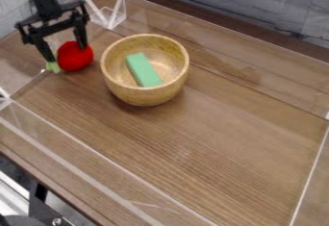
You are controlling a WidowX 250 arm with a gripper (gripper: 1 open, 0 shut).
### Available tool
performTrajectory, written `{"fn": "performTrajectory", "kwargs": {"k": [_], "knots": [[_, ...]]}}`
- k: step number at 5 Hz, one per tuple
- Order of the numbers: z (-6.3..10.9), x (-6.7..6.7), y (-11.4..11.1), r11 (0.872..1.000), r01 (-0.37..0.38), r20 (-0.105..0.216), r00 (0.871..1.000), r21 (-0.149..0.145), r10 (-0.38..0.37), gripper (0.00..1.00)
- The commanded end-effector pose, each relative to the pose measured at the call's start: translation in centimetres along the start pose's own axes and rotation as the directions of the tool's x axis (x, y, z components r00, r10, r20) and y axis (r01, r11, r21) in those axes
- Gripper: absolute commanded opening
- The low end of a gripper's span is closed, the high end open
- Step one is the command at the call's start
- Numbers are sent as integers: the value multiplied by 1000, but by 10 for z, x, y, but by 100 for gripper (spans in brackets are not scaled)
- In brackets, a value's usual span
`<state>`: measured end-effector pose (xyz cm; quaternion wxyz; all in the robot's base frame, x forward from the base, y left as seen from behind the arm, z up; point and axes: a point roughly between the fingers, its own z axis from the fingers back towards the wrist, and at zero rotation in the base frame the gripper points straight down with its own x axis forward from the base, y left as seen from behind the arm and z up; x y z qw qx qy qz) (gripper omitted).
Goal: Move the red fruit to the right side of the table
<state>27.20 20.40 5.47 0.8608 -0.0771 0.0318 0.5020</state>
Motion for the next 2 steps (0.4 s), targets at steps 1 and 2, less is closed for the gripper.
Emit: {"fn": "performTrajectory", "kwargs": {"k": [1,2], "knots": [[15,-1,-2,999,-30,55,998,-13,30,0],[38,-9,-9,998,-53,42,998,-39,54,0]]}}
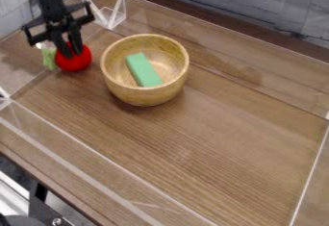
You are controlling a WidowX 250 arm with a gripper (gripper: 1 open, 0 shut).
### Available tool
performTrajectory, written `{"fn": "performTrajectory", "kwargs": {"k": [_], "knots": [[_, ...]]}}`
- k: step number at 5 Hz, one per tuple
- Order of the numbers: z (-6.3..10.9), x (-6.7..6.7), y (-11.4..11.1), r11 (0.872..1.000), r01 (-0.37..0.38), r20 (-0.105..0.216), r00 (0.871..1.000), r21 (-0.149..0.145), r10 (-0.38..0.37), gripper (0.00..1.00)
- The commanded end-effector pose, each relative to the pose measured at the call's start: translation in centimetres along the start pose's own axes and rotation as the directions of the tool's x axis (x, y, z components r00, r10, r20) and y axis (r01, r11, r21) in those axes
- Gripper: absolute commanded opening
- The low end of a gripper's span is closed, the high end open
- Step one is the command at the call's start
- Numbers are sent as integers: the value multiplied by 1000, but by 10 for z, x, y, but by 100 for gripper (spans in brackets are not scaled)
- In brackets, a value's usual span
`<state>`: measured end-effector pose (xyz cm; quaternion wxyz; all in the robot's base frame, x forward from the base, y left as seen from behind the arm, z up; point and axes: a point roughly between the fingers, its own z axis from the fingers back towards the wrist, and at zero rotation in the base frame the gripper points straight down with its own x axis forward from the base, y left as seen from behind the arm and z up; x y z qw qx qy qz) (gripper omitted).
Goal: Move the red fruit to the right side of the table
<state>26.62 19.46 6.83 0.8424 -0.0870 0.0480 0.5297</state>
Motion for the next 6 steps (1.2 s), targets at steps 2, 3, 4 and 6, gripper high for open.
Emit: {"fn": "performTrajectory", "kwargs": {"k": [2,3,4,6], "knots": [[73,-12,-34,989,134,22,991,-66,-132,0],[71,-13,-35,995,59,32,998,-75,-57,0],[64,-12,-31,997,-17,42,999,-78,20,100],[24,-15,-25,998,9,48,999,-57,-6,0]]}}
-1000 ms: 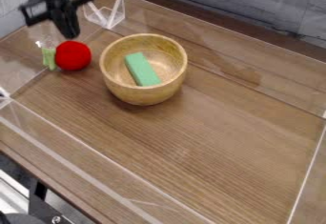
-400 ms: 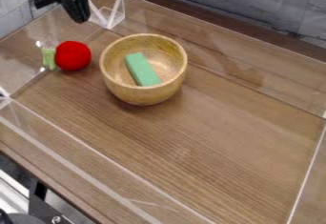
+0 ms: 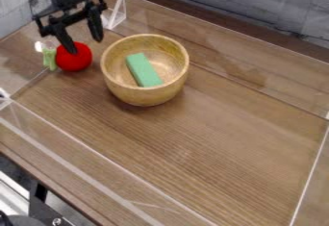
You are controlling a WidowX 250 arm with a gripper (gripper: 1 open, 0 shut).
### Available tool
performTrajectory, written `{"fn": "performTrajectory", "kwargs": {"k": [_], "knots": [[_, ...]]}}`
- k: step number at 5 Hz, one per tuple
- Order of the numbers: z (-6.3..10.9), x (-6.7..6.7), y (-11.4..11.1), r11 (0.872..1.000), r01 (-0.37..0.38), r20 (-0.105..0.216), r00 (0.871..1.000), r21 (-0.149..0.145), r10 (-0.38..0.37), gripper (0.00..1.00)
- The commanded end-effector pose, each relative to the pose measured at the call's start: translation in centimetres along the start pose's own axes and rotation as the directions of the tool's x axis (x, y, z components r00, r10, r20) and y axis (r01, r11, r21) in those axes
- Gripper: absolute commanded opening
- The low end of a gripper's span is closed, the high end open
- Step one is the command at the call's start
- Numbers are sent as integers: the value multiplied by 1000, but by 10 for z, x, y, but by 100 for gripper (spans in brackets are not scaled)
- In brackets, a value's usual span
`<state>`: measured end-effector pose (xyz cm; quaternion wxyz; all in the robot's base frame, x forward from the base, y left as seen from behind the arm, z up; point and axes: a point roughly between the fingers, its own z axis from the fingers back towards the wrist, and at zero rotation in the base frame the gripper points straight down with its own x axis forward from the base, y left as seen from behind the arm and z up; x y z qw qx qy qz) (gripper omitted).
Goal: Move the red fruit to the right side of the table
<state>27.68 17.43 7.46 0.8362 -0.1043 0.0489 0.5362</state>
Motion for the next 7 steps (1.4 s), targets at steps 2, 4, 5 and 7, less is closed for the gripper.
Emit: {"fn": "performTrajectory", "kwargs": {"k": [2,4,5,7], "knots": [[22,-7,-9,995,102,46,994,-23,-101,0],[50,-23,-37,994,97,24,995,-50,-96,0],[45,-34,-33,996,80,28,997,-49,-78,0],[45,-38,-30,995,93,33,995,-36,-92,0]]}}
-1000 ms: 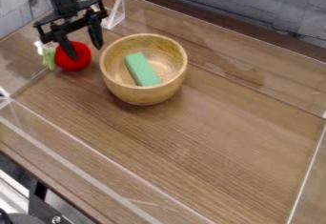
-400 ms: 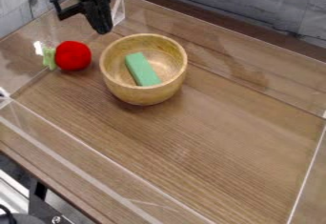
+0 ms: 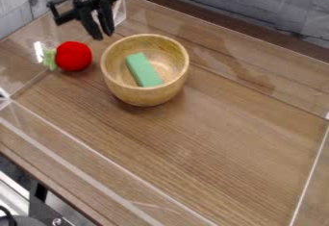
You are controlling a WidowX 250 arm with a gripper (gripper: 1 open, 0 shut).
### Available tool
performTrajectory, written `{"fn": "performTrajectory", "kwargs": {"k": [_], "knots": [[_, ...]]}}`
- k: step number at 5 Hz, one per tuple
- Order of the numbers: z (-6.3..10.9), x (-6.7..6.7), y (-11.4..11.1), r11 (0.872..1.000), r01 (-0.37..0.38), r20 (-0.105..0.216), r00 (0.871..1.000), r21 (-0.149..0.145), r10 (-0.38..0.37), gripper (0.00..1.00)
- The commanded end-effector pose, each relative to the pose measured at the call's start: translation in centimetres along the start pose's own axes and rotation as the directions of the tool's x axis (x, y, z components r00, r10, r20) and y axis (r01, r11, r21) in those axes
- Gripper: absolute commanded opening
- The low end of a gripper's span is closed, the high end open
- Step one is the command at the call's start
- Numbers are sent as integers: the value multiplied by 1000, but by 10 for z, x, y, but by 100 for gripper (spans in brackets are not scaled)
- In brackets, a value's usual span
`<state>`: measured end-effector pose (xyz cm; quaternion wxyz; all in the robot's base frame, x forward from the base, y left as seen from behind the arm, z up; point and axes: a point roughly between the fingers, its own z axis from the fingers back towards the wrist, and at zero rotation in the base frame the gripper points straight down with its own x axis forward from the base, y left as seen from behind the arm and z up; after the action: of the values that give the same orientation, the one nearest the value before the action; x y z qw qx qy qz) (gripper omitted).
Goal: Move the red fruit to the right side of the table
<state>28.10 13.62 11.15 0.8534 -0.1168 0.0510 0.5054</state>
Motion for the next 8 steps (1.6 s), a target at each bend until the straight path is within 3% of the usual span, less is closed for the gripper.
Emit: {"fn": "performTrajectory", "kwargs": {"k": [1,2,4,6,8], "knots": [[22,2,-14,998,66,46,997,-11,-66,0],[22,11,-13,995,104,48,993,6,-104,100],[15,37,-1,1000,22,72,997,10,-22,100],[-18,50,23,998,-65,94,994,9,64,100],[-32,70,36,998,50,75,996,46,-54,100]]}}
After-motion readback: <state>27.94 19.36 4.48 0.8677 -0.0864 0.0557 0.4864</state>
